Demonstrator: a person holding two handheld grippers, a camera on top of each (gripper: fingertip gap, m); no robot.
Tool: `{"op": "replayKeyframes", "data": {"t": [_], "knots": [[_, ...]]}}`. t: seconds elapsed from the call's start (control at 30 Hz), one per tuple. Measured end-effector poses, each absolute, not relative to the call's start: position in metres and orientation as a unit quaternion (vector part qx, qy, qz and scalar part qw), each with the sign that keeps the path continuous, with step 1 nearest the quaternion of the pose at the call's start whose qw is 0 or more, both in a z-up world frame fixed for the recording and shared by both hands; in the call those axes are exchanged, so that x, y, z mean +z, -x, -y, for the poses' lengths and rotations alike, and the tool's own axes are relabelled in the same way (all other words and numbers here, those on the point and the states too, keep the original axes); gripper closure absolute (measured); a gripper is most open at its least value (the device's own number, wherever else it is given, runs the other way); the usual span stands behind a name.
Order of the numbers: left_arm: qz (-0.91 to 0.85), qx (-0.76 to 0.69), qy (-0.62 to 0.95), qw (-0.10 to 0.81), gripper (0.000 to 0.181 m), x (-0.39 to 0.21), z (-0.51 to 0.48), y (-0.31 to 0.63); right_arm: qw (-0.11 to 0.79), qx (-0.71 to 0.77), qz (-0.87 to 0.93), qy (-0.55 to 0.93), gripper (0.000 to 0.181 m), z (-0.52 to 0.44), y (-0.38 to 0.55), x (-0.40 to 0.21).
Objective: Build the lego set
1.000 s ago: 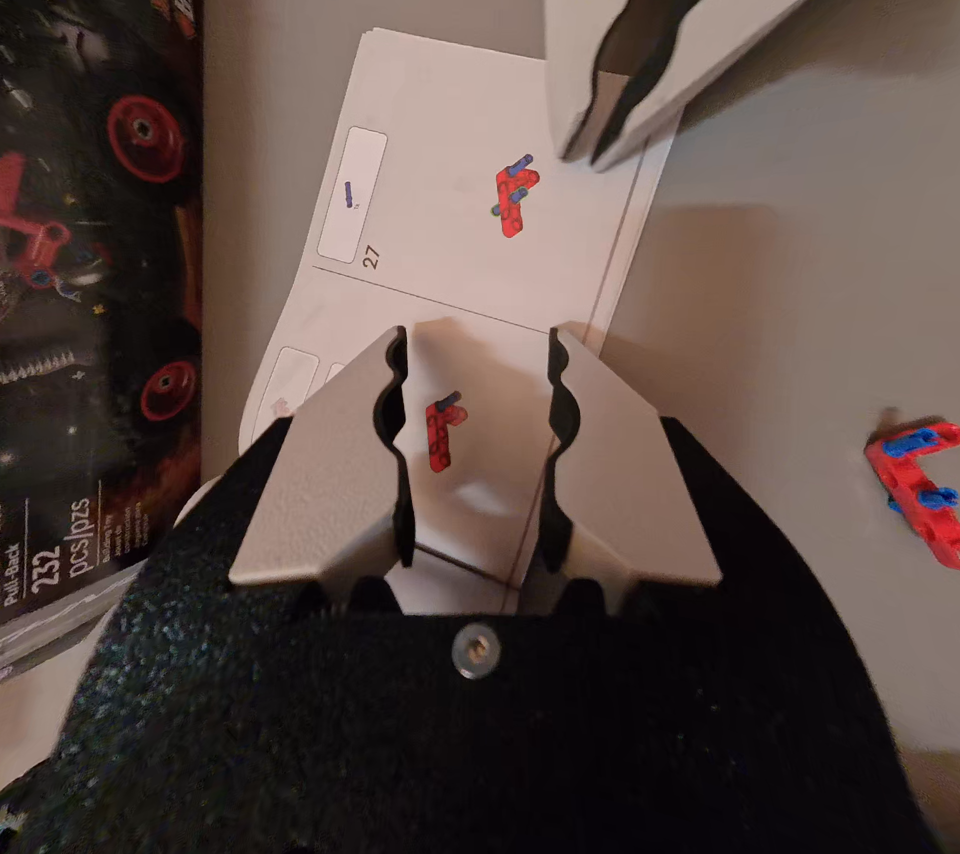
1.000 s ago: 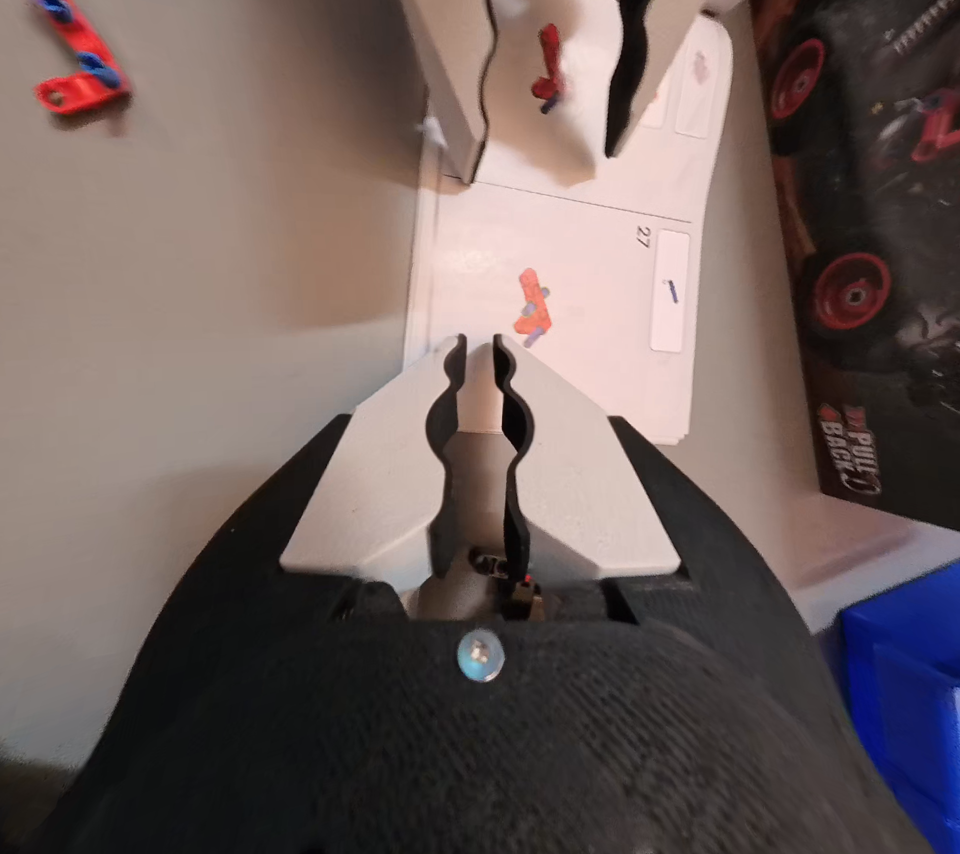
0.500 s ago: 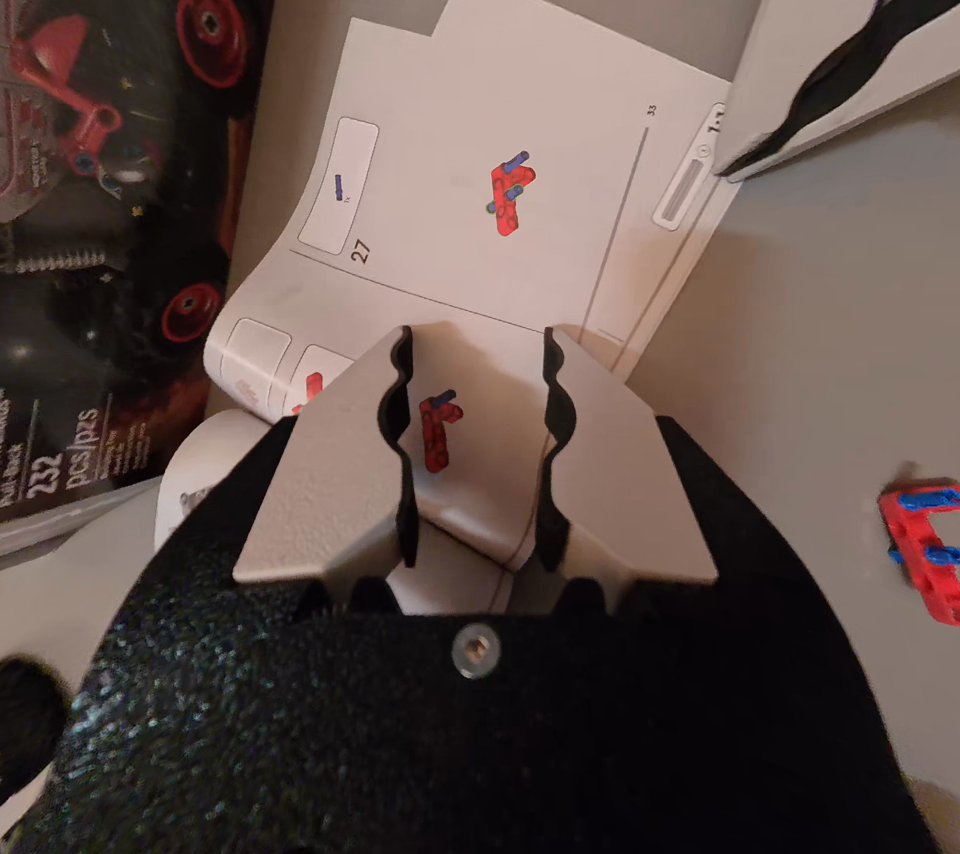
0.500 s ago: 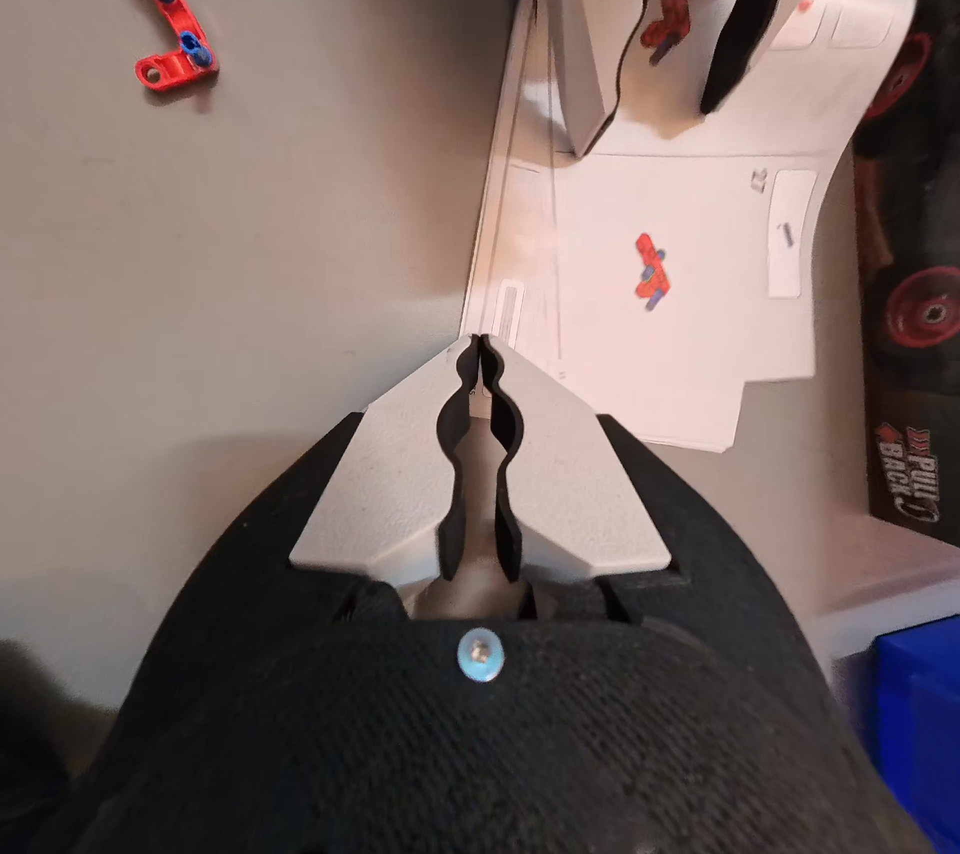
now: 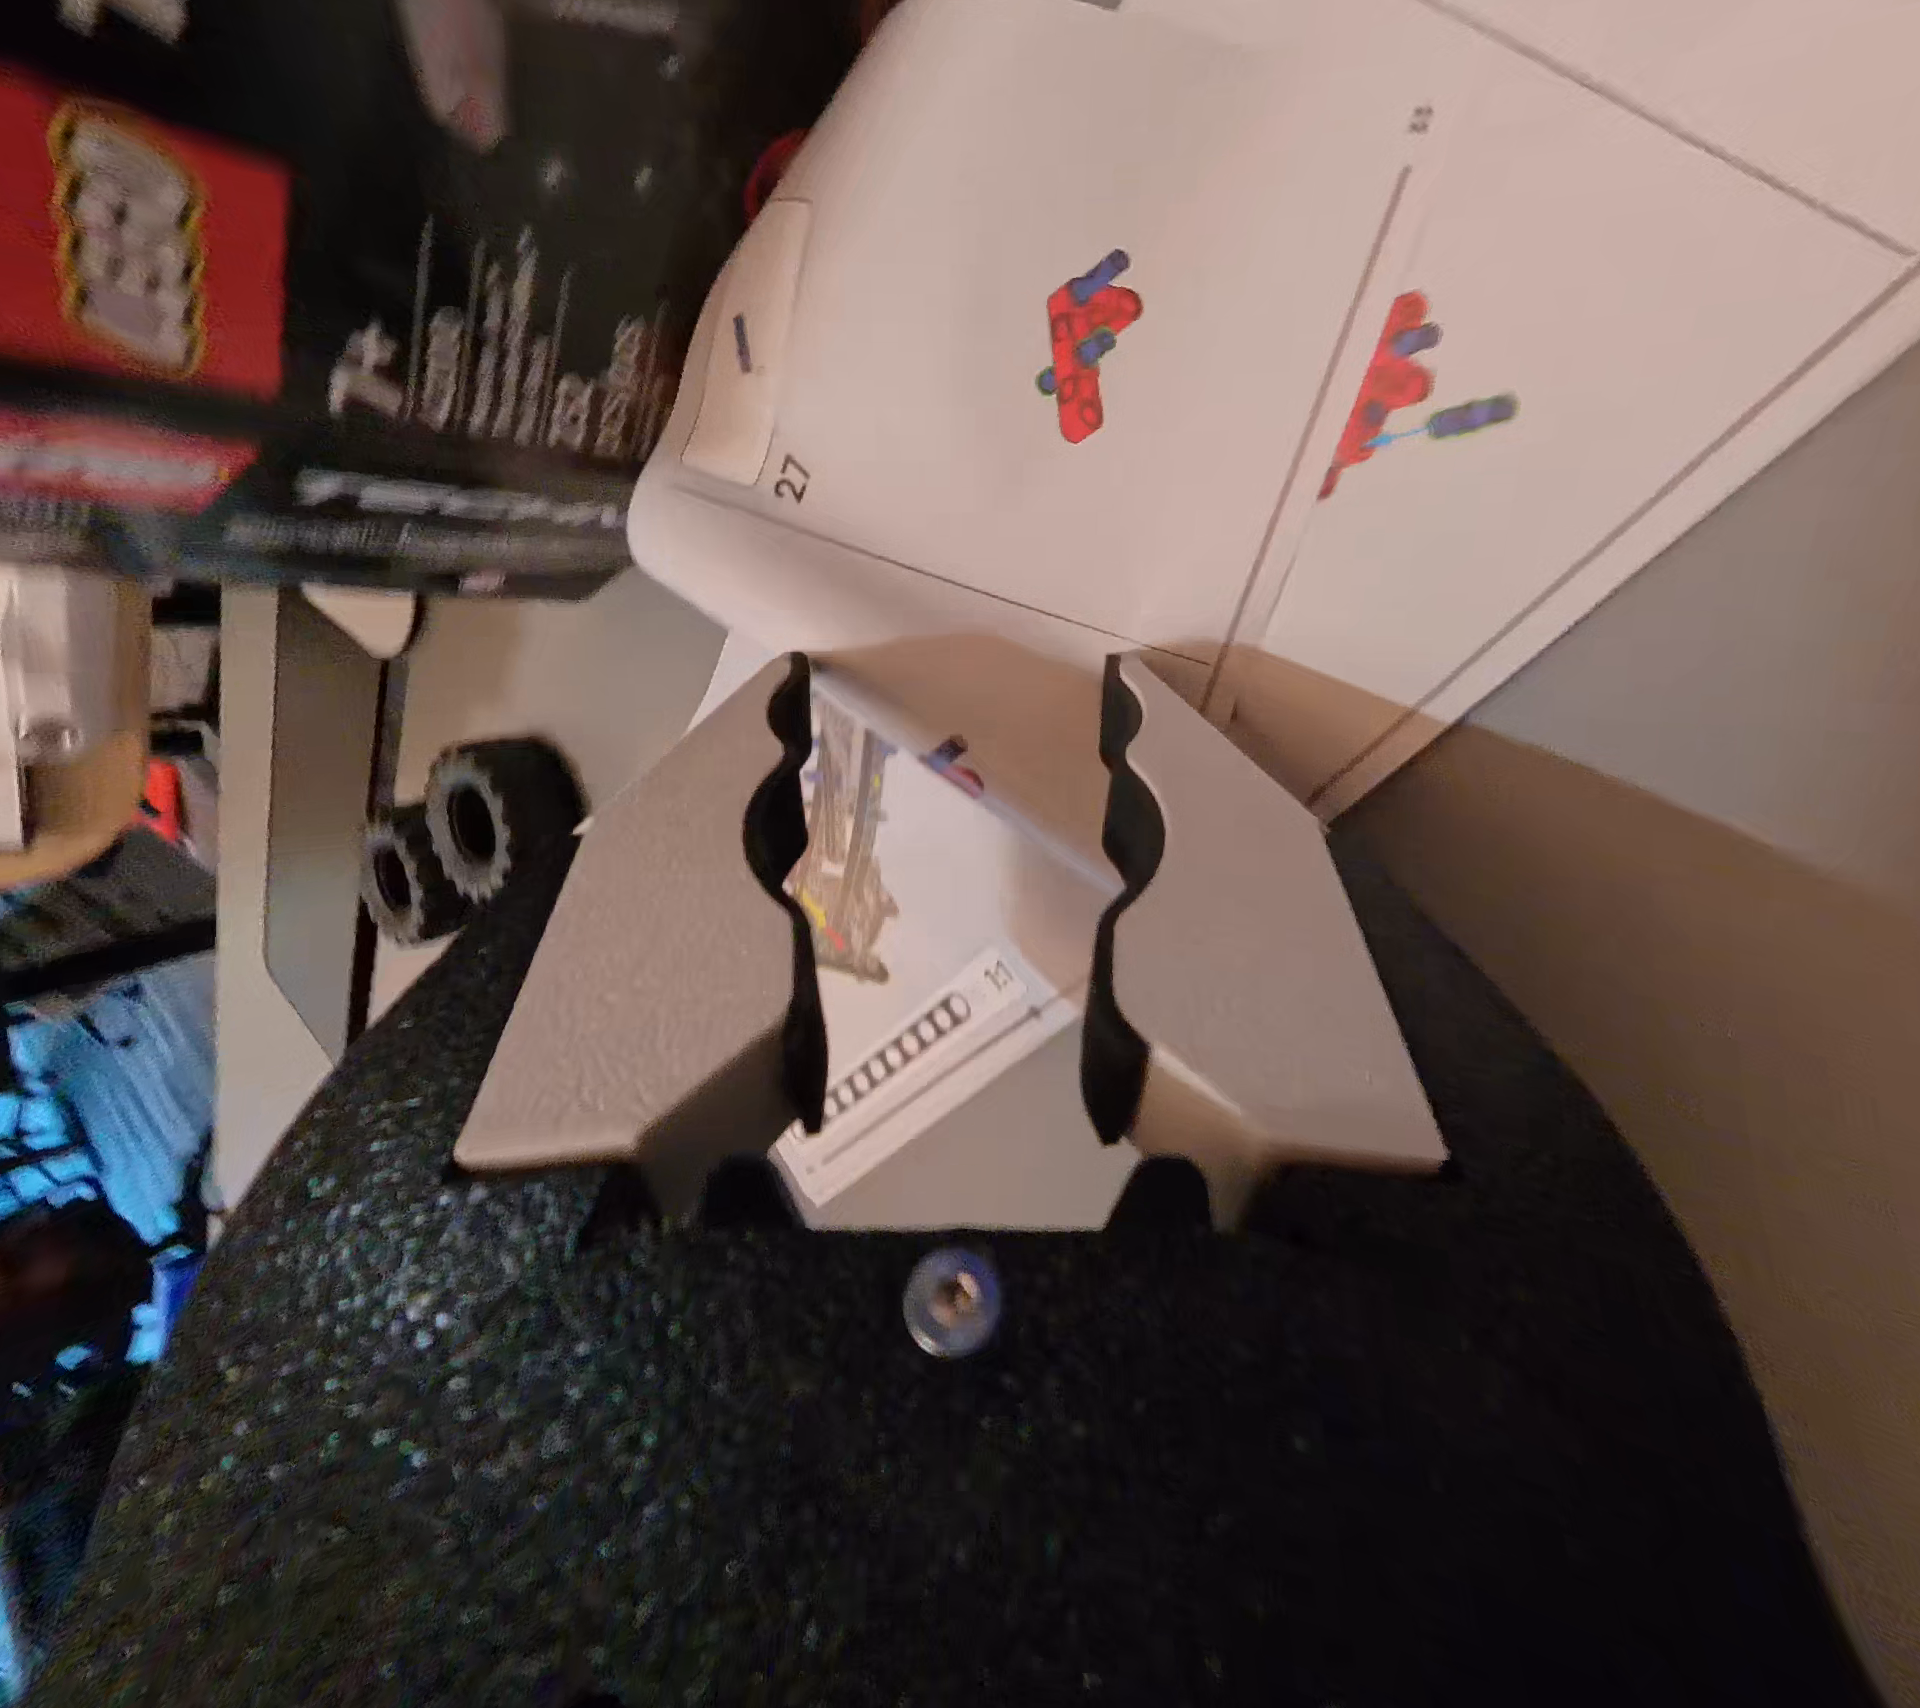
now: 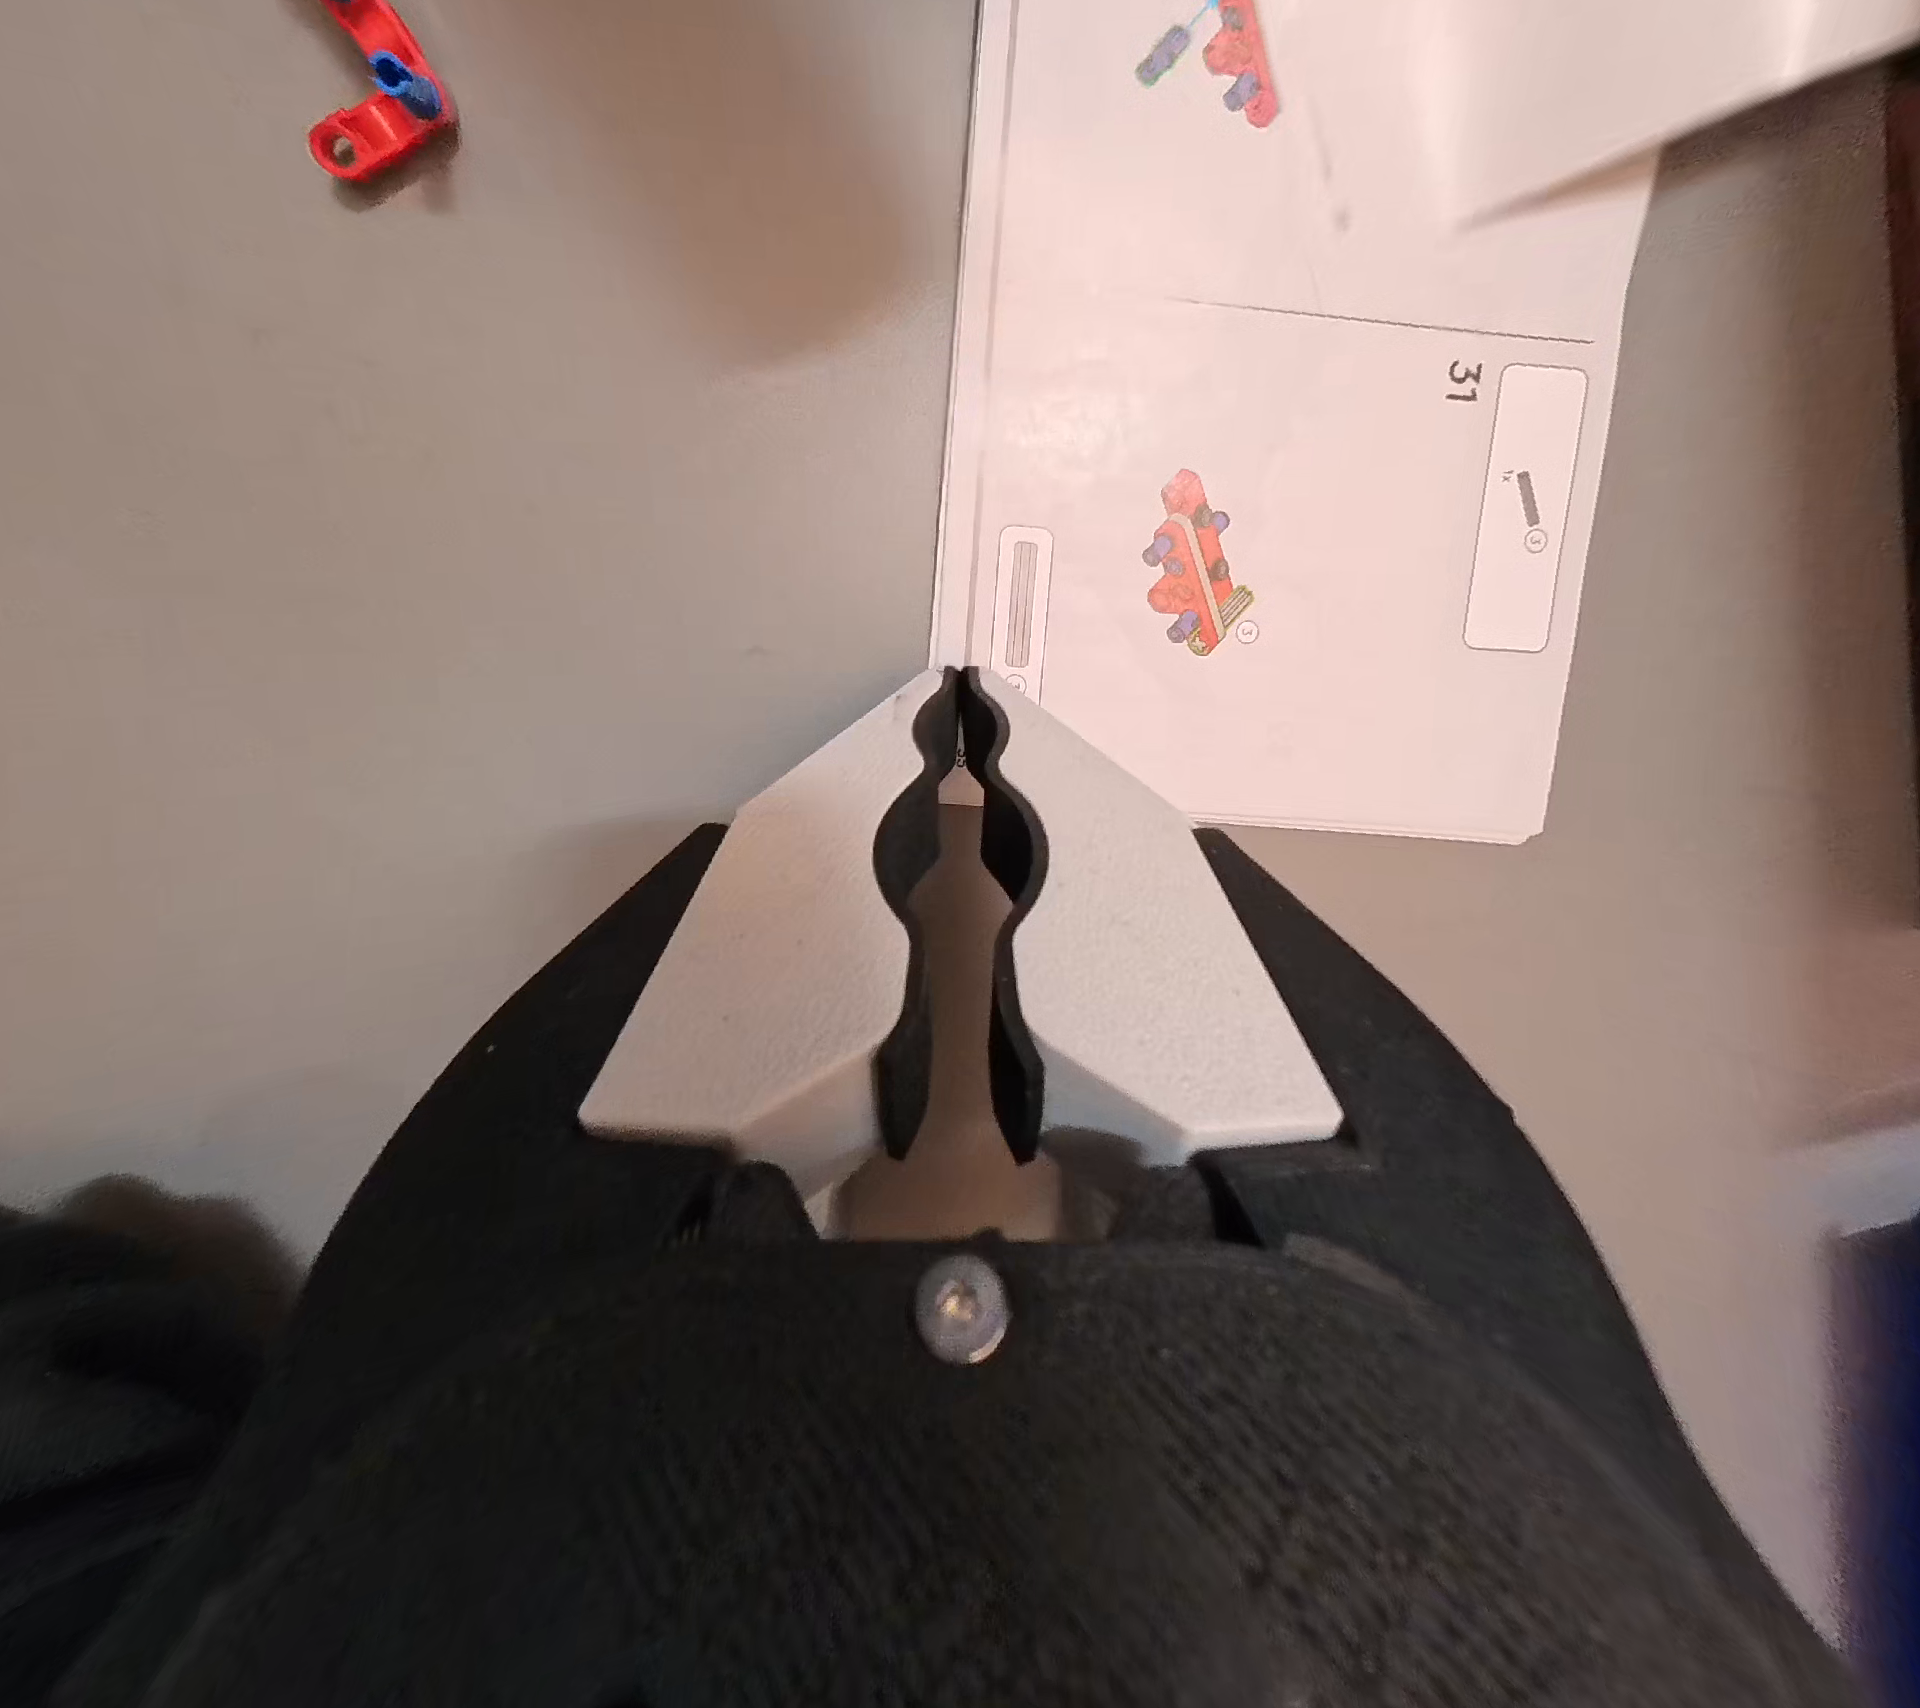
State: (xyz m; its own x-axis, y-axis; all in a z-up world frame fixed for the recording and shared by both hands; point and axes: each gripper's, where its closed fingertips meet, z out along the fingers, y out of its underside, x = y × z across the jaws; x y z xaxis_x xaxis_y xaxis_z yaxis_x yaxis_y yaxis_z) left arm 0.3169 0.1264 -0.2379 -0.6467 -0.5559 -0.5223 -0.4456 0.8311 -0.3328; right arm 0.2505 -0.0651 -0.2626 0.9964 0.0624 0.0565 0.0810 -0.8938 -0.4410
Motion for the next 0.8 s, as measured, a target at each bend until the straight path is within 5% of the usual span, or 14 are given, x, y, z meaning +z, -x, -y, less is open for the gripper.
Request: {"op": "replayKeyframes", "data": {"t": [0.03, 0.27, 0.43, 0.6, 0.8], "knots": [[-0.894, -0.079, 0.299, 0.325, 0.130, -0.234, -0.141, -0.314, 0.227, -0.016, 0.040, 0.973, 0.181, 0.066, -0.249, -0.263], [-0.785, -0.100, 0.491, 0.365, 0.130, -0.212, -0.234, -0.279, 0.233, -0.012, 0.068, 0.970, 0.181, 0.068, -0.246, -0.262], [-0.834, -0.362, 0.359, 0.211, 0.145, -0.212, -0.078, -0.238, 0.243, -0.009, 0.064, 0.968, 0.181, 0.065, -0.246, -0.262], [-0.841, -0.395, 0.341, 0.142, 0.169, -0.239, -0.025, -0.240, 0.255, -0.001, 0.053, 0.965, 0.181, 0.064, -0.246, -0.262], [-0.809, -0.289, 0.372, 0.352, 0.160, -0.234, -0.072, -0.291, 0.254, -0.005, 0.049, 0.966, 0.181, 0.064, -0.246, -0.262]]}}
